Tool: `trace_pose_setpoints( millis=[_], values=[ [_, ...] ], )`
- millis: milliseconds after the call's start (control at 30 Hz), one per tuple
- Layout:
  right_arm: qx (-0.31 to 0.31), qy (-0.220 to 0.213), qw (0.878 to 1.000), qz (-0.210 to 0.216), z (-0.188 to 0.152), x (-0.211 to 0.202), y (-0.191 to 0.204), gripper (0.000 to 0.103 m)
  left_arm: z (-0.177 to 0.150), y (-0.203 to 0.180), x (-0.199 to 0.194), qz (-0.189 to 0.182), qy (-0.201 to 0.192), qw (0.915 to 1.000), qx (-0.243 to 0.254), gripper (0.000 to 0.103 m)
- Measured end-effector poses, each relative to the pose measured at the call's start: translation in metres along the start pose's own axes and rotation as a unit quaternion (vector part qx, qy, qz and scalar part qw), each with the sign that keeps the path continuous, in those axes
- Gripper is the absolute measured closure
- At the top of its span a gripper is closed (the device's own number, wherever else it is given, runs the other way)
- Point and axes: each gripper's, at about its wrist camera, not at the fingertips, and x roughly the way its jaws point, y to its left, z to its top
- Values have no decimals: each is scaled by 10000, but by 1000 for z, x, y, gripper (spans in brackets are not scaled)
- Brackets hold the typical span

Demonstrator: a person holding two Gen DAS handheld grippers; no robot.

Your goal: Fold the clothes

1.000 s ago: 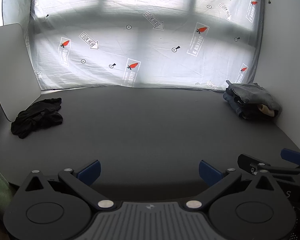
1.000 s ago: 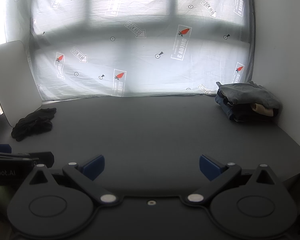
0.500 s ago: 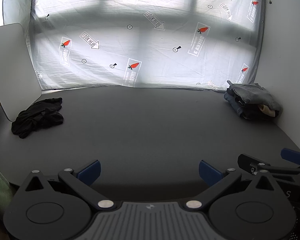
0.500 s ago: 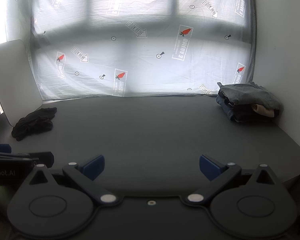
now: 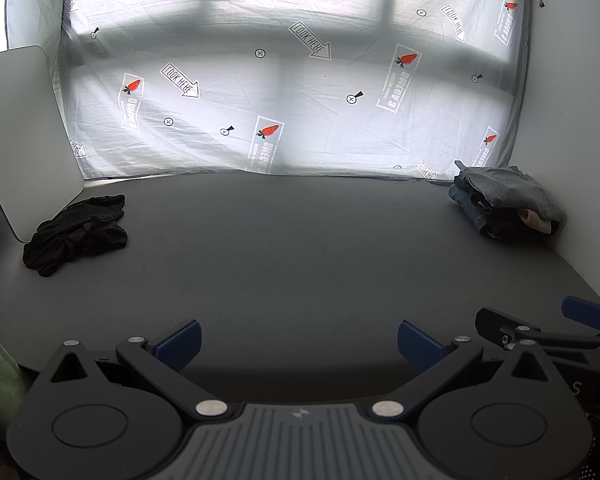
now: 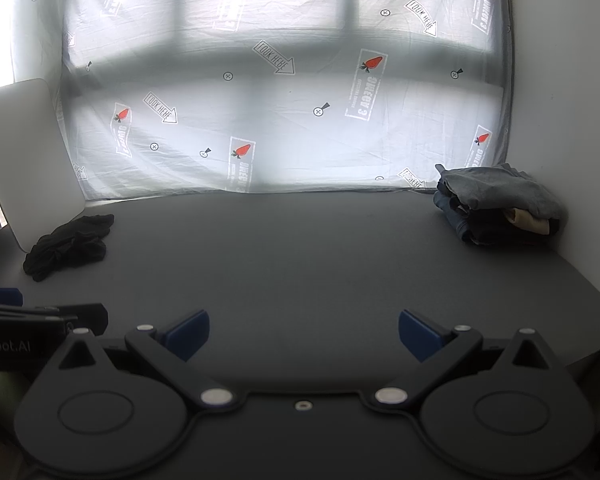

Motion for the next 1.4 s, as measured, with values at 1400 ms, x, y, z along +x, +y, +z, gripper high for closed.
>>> trace_pose_setpoints(
  millis=[1400],
  values=[
    [1255,-267,9910,372,29,66,-59,0,50,21,83,-1038,-148,9883,-1104,0]
  ],
)
